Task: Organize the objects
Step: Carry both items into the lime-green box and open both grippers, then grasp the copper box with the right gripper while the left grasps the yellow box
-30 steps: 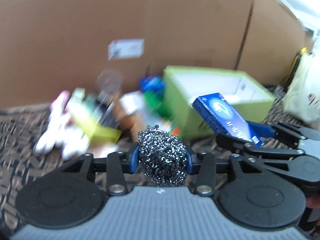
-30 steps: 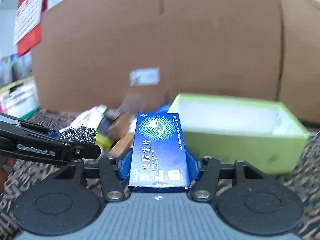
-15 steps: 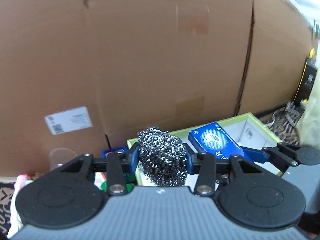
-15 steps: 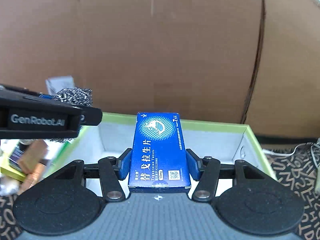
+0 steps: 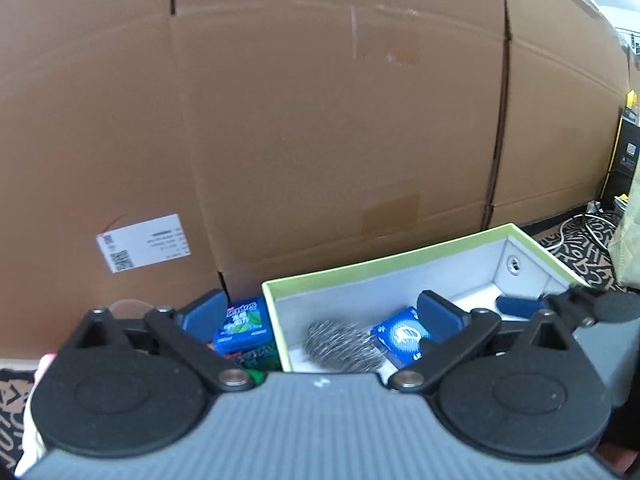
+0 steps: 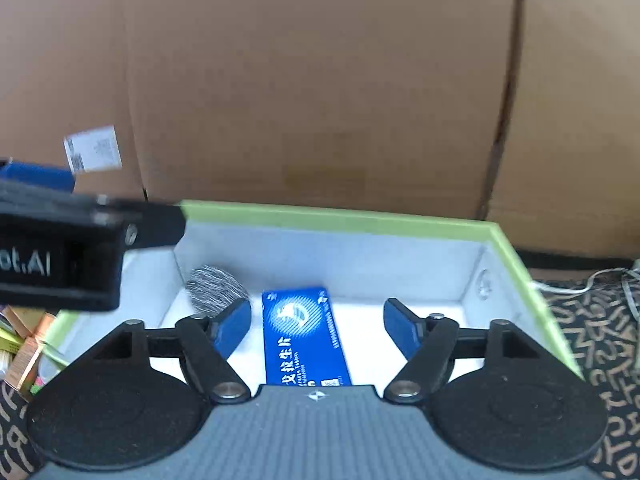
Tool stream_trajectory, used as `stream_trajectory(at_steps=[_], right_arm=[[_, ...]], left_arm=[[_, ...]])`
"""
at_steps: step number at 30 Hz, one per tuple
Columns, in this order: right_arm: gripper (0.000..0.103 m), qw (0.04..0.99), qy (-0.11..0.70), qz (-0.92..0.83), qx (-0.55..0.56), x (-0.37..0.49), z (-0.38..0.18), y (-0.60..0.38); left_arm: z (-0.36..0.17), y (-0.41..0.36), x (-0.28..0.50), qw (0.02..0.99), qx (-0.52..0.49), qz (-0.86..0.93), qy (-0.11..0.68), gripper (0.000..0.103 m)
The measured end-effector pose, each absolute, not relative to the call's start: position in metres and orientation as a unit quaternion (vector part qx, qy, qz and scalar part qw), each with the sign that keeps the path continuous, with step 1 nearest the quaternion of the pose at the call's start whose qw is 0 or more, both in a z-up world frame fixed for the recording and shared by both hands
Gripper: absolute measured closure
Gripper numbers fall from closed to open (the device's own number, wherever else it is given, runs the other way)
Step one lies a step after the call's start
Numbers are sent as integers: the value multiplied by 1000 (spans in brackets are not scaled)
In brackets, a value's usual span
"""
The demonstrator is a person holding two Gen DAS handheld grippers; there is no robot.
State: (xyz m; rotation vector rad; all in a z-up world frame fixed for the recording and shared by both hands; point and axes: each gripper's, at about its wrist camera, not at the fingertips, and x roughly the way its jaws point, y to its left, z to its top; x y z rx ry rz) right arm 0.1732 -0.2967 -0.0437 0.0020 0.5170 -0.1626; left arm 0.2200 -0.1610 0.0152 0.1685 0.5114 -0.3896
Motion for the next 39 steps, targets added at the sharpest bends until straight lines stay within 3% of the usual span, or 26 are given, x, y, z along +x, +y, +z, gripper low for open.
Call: stream_trajectory(at_steps=[7, 14, 29, 39], right_arm=[[13, 978, 190, -90, -11, 111, -20, -287], [13, 983, 177, -56, 13, 63, -30, -270], [14, 967, 247, 62, -3, 51, -84, -163], [38, 972, 216, 80, -47, 100, -65, -121]], left_arm=[[35, -130, 169, 952, 70, -185, 235, 0], [28, -73, 115, 957, 21, -160, 241, 0], [-48, 44, 66, 944, -61, -42, 322, 0], [-50, 79, 76, 944, -79, -21, 320, 0]])
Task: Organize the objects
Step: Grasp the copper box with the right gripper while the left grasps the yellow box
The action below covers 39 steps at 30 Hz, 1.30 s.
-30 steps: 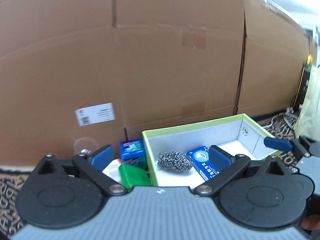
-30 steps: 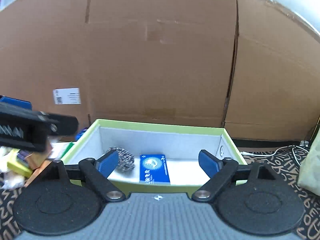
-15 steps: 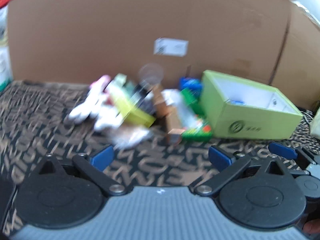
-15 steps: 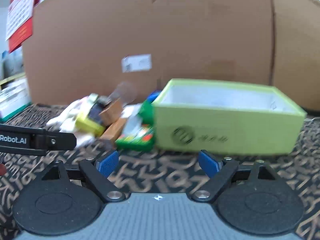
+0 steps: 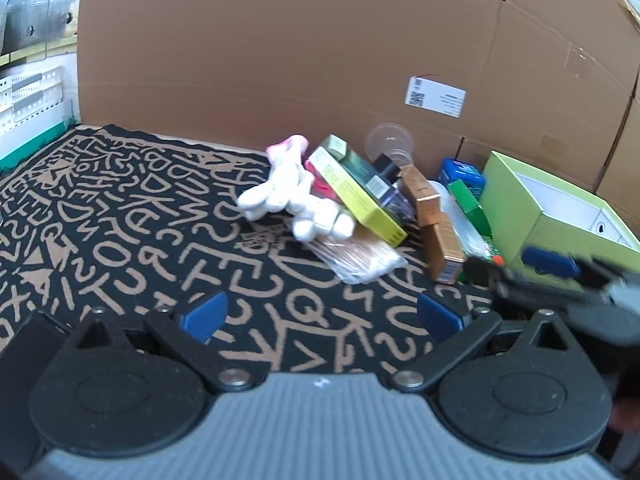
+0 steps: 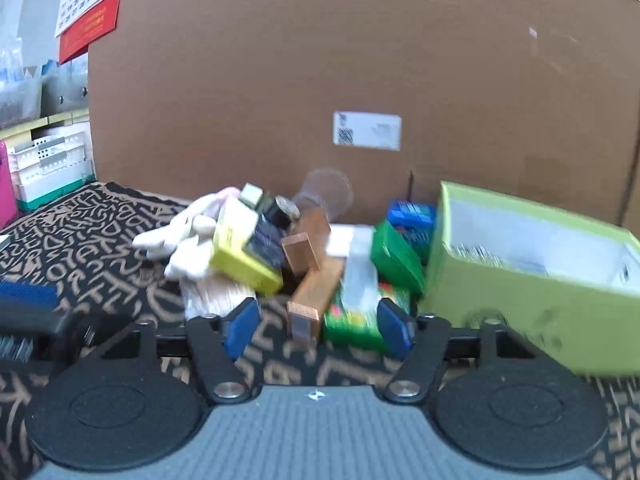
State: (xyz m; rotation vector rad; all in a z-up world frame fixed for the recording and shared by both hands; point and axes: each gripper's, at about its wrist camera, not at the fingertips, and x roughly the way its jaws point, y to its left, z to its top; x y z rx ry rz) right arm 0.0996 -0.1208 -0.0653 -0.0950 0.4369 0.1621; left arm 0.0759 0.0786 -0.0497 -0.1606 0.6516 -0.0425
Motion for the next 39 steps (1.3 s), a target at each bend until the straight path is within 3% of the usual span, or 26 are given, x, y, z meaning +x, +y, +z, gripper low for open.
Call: stream_trajectory(at_steps=[2, 13, 15, 20, 22, 28, 32, 35, 39], right_arm=[[44, 972, 213, 78, -60, 116, -63, -114], [50, 969, 228, 77, -50, 179, -72, -99], [65, 968, 238, 75, -40, 185, -74, -100], [75, 971, 218, 82, -49, 167, -69, -101], [75, 973, 205, 82, -60, 152, -66, -103], [75, 971, 213, 94, -45, 101, -63, -126], [76, 969, 224, 99, -31, 70, -66, -142], [76, 968, 232, 98, -14, 54, -67, -152], [76, 963, 247, 104, 19, 38, -68, -166]], left_arm=[[-49, 84, 80, 944, -80, -22, 318, 0], [-38, 104, 147, 949, -69, 3, 307, 0], [-38, 99, 163, 945, -73, 3, 318, 10], [-36, 83, 175, 935, -105, -69, 333, 16], [-36, 69, 179, 937, -87, -80, 329, 20], [-58, 44, 214, 921, -67, -89, 373, 48], [-68, 38, 221, 918, -70, -95, 377, 58], [-65, 34, 209, 917, -67, -117, 376, 74], [-61, 31, 171, 914, -36, -149, 375, 78]])
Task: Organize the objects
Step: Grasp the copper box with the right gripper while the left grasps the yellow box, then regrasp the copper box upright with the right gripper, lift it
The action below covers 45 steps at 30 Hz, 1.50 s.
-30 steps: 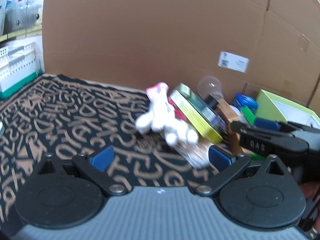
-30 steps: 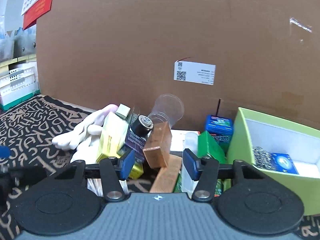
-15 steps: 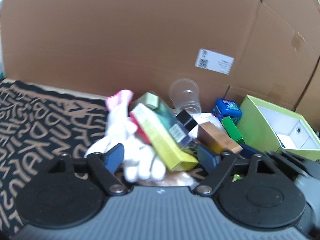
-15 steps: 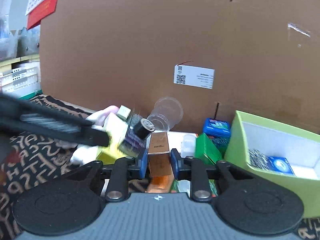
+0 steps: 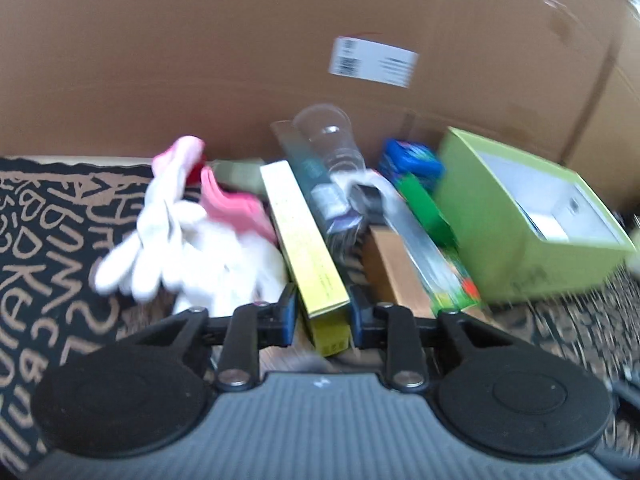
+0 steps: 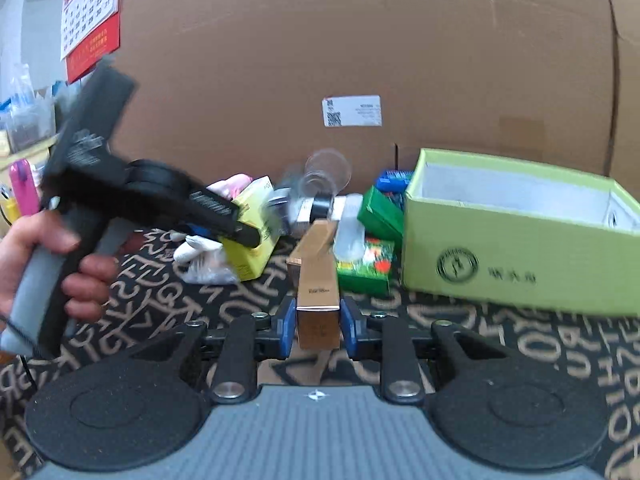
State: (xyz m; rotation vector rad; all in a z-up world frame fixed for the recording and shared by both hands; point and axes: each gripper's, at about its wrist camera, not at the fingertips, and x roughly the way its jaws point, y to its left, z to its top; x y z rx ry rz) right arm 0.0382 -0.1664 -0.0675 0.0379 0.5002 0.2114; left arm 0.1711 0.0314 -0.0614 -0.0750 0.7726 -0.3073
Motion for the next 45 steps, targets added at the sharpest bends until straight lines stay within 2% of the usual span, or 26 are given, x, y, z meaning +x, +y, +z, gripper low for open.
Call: stream_trajectory(at_steps=[5, 8, 11, 13, 16, 18, 19, 22, 24, 25, 26, 27, 28, 29, 30, 34, 36, 37, 41, 45], right_arm=[[76, 950, 272, 124, 85, 15, -73, -190], [76, 950, 280, 100, 92, 4, -77, -201], [75, 953, 291, 55, 65, 4, -82, -202], [71, 958, 281, 48, 36, -2, -81, -198], [50, 964, 260, 56, 3, -5, -78, -192], [49, 967, 247, 60, -23, -3, -75, -188], [49, 967, 244, 63, -38, 0, -74, -185], [46, 965, 241, 82, -66, 12, -73, -181], [45, 959, 256, 94, -72, 22, -75, -180], [45, 957, 264, 98, -71, 27, -78, -181], [50, 954, 276, 99, -70, 31, -81, -180], [57, 949, 291, 100, -68, 33, -84, -179], [68, 948, 295, 100, -70, 32, -85, -177], [70, 943, 305, 113, -68, 30, -84, -176], [70, 940, 309, 132, -56, 27, -84, -176], [70, 941, 301, 146, -47, 25, -82, -172], [70, 944, 297, 134, -53, 29, -82, -170], [69, 944, 297, 132, -49, 32, -81, -169], [69, 944, 304, 125, -36, 43, -85, -169], [69, 941, 316, 119, -29, 50, -92, -168]], left_arm=[[-60, 44, 106, 889, -35, -222, 400, 83], [-57, 47, 79, 892, -5, -219, 395, 81], [-56, 46, 81, 912, 30, -155, 378, 55], [-53, 43, 83, 921, 57, -118, 366, 54], [-46, 37, 85, 924, 69, -122, 355, 51], [-45, 27, 86, 926, 92, -125, 344, 30], [-47, 20, 86, 925, 109, -129, 341, 26], [-57, 0, 86, 916, 154, -140, 342, 22], [-62, -11, 88, 911, 173, -150, 344, 14], [-65, -15, 89, 910, 179, -150, 344, 13], [-67, -18, 91, 908, 183, -149, 345, 13], [-69, -19, 94, 907, 184, -148, 349, 14], [-71, -20, 96, 905, 182, -151, 354, 16], [-73, -19, 98, 902, 177, -158, 361, 31], [-74, -20, 99, 901, 177, -159, 362, 36], [-72, -22, 102, 901, 184, -158, 360, 39], [-73, -23, 105, 901, 183, -152, 363, 25], [-75, -23, 107, 901, 183, -147, 365, 21], [-84, -27, 110, 901, 208, -126, 359, 16], [-87, -22, 115, 904, 203, -104, 360, 2]])
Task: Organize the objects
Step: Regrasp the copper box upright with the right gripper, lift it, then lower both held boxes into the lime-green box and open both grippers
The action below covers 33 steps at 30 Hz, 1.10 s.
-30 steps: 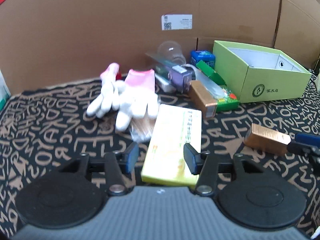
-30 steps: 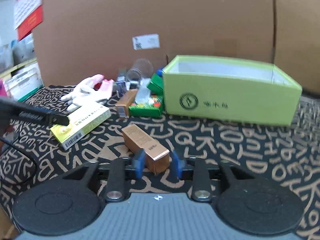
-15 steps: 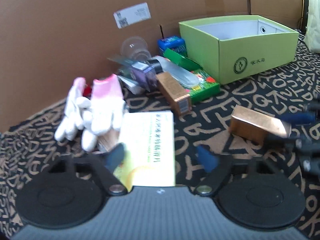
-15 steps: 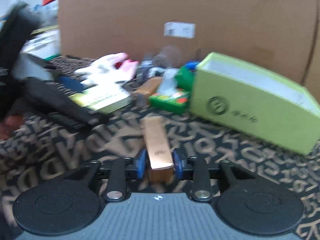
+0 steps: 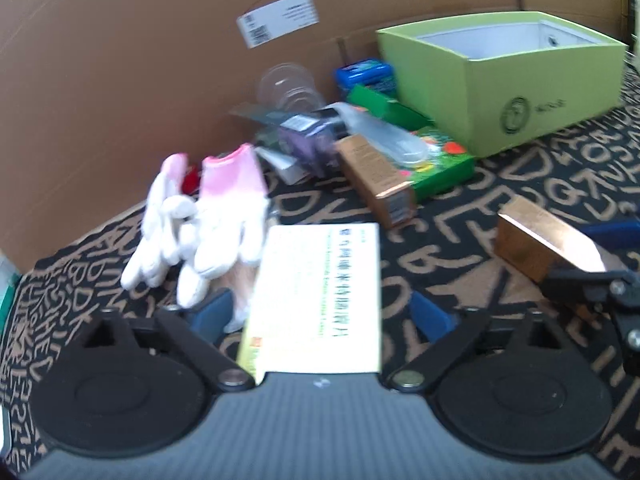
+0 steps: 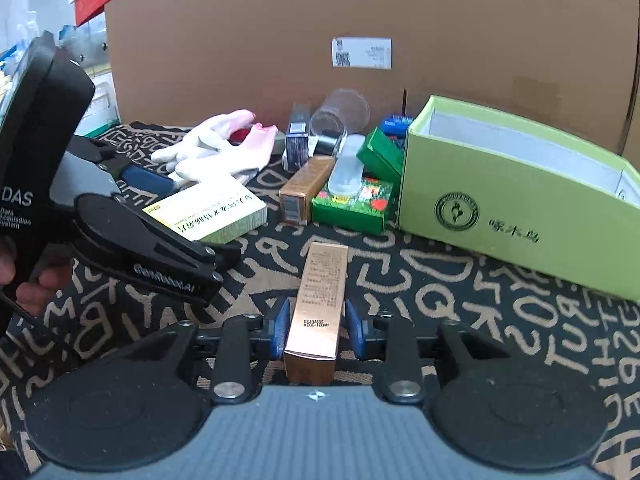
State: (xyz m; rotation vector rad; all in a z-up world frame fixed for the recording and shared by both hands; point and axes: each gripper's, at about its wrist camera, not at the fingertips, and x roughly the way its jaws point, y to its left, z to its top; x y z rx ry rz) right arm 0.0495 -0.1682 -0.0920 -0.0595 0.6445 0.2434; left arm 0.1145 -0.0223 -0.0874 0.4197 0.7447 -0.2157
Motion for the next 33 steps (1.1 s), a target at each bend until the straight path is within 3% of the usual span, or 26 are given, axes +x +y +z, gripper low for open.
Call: stream_trajectory(at_steps=[2, 6, 8, 11, 13, 14, 22, 33], right_arm=[[70, 940, 318, 118, -28, 50, -95, -167], [70, 940, 321, 116, -20, 54, -100, -167], [71, 940, 321, 116, -15, 54, -99, -168], [75, 940, 320, 116, -14, 49, -99, -170], [75, 940, 320, 115, -10, 46, -98, -172], [75, 940, 320, 115, -9, 44, -98, -173], [75, 947, 300, 113, 14, 30, -86, -189], [75, 979, 202, 33, 15, 36, -22, -251]], left_arm=[[-87, -16, 117, 904, 189, -107, 368, 2], [-83, -11, 121, 895, 152, -142, 394, 29], [-83, -13, 120, 895, 159, -141, 393, 27], [-87, -14, 118, 900, 175, -124, 380, 14], [-85, -8, 119, 896, 146, -147, 392, 32], [-84, -4, 120, 893, 128, -158, 401, 36], [-73, -6, 104, 892, 112, -177, 401, 36], [22, -83, 106, 911, 78, -264, 306, 36]])
